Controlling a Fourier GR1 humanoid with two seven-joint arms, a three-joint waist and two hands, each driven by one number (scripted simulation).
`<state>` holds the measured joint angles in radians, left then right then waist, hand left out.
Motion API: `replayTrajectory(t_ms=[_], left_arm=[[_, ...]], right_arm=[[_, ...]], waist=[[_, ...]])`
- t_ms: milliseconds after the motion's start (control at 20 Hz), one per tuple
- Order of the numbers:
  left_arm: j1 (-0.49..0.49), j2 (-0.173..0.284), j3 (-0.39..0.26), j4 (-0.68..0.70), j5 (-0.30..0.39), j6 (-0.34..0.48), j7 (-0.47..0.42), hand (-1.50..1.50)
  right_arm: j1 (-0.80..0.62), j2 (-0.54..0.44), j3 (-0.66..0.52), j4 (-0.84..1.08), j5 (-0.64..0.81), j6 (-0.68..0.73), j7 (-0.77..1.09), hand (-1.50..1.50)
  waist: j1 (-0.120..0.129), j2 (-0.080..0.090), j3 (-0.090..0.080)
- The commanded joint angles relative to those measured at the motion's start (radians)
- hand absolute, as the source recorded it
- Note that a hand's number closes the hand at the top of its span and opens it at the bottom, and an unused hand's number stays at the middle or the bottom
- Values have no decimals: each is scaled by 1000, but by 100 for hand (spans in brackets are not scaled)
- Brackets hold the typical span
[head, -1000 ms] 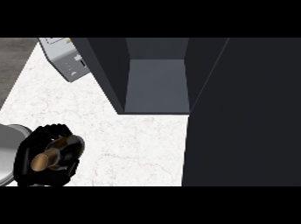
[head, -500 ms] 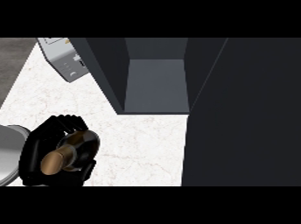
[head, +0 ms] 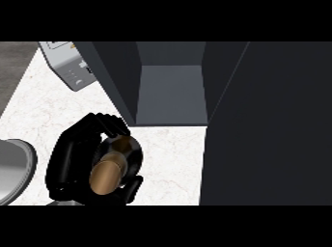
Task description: Pick up the wine, place it into the cabinet and close the cabinet
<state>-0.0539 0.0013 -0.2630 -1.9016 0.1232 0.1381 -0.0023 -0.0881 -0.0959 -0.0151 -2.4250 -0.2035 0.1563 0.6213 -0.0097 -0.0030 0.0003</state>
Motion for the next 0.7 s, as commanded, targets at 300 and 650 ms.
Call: replayTrajectory(t_ms=[300,650], left_arm=[[-221,-1,-209,34,-13,321,124,150],[-334,-1,-227,153,-44,441,99,150]], right_arm=[[47,-6,-30,-140,-126,10,41,-150],[20,-1,0,-154,-78,-20,81,-150]], waist=[[-5,0,0],[0,1,0]])
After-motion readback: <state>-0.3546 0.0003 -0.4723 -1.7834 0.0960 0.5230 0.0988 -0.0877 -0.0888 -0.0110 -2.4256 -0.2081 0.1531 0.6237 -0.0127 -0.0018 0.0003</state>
